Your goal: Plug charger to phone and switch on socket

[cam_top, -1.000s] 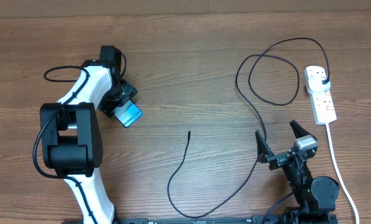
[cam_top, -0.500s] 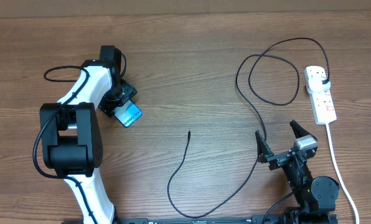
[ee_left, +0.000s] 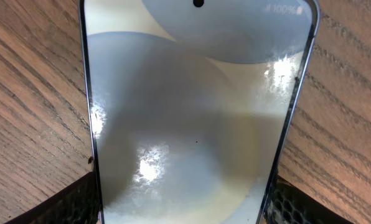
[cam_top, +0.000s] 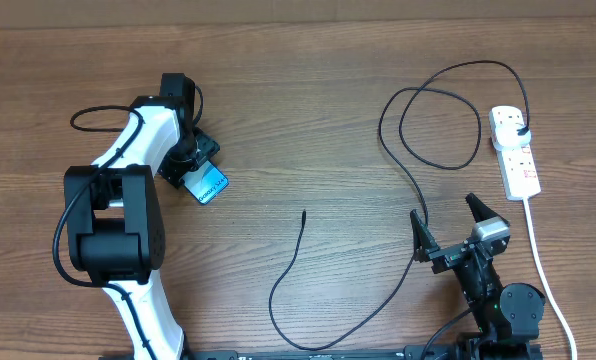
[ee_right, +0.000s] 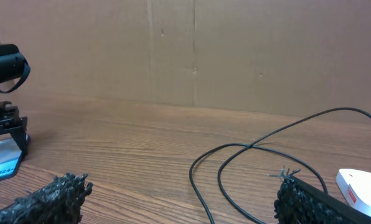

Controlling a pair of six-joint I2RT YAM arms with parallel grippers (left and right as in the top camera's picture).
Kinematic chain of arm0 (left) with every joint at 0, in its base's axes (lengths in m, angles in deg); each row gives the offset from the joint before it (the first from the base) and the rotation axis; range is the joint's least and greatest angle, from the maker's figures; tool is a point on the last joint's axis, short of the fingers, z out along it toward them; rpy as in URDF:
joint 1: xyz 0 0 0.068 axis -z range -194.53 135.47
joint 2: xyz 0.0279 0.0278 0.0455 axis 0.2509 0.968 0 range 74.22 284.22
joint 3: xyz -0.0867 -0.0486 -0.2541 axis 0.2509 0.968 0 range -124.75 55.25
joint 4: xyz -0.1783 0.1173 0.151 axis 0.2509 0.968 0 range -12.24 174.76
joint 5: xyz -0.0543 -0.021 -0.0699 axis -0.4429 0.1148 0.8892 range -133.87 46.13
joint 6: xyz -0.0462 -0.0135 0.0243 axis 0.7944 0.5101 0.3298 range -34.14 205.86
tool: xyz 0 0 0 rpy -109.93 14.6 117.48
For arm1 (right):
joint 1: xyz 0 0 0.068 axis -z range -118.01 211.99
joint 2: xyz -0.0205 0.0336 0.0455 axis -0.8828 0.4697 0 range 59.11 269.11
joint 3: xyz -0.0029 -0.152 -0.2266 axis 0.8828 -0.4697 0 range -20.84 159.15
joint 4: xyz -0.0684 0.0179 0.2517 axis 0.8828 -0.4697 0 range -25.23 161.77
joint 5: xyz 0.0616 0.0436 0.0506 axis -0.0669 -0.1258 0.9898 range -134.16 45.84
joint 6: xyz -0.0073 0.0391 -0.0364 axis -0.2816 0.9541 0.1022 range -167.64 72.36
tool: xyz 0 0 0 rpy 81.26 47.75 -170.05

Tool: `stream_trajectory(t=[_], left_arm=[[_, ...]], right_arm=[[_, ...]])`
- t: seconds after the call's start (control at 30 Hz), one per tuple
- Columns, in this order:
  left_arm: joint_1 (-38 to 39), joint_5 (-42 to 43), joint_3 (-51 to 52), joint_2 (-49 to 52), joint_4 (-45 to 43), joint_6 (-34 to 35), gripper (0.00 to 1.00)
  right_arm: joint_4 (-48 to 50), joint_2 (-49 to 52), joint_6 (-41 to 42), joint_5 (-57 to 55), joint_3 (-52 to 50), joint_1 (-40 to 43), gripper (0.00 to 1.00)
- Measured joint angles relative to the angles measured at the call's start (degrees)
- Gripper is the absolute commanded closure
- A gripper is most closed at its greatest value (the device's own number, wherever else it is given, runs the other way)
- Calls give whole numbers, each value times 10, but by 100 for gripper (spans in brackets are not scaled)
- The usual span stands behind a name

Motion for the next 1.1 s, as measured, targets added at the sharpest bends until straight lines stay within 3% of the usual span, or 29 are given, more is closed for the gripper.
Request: stream_trajectory(t=[0.57,0.87,1.1], left_arm=[[0,2,-12,0,36,-7,96],[0,2,-127,18,140,-7,96],[0,44,-198,18,168,-14,96]], right_arm=[[0,0,0,0,0,0,0],[0,0,0,0,0,0,0],[0,0,0,0,0,0,0]])
